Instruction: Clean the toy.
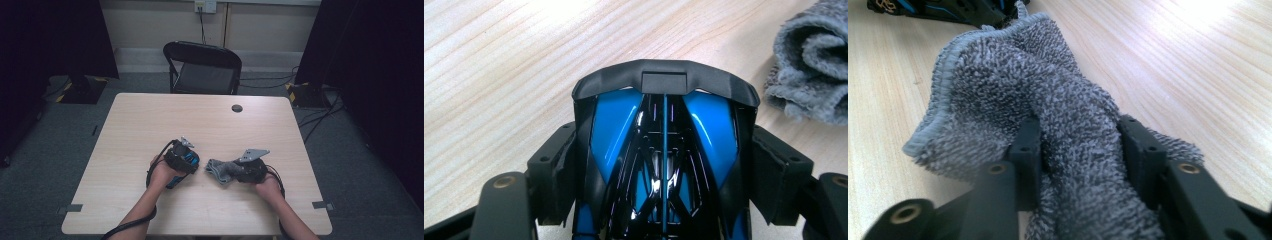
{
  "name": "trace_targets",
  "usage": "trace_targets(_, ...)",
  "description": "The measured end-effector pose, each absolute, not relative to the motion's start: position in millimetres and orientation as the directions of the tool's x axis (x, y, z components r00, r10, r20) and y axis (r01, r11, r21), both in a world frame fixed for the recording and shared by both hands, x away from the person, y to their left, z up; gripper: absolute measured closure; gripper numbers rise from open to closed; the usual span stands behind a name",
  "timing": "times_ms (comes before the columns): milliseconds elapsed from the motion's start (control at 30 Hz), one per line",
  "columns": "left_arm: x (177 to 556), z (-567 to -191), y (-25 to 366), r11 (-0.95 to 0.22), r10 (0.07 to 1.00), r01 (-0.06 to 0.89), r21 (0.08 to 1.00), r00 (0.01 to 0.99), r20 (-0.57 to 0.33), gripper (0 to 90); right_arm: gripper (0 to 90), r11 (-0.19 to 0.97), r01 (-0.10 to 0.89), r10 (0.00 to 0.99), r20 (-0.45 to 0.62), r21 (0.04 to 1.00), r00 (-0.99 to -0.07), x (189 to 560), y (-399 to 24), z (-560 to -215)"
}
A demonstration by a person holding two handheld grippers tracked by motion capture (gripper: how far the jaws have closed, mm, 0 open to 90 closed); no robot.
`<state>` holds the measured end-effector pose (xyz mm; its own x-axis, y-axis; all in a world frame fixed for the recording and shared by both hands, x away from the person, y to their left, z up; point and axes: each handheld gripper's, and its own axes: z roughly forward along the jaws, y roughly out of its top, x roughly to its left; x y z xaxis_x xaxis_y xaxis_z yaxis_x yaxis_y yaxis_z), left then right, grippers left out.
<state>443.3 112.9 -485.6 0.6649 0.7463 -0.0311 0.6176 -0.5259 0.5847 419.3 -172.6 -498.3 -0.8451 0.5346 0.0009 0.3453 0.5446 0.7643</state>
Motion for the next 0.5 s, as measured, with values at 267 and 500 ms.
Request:
trace_targets(267,439.8,-475.6,123.0,-0.467,0.751,0.625,0.626,0.654,-0.093,25.7,65.1,0.538,0.358,0.551,0.003,0.763,-0.834,419.3,-172.2,-497.4)
trace_targets(500,436.2,-469.5,125.0,-0.454,0.74,0.615,0.645,0.663,-0.112,25.8,68.9,0.534,0.368,0.562,0.005,0.761,-0.827,419.5,-171.4,-496.1)
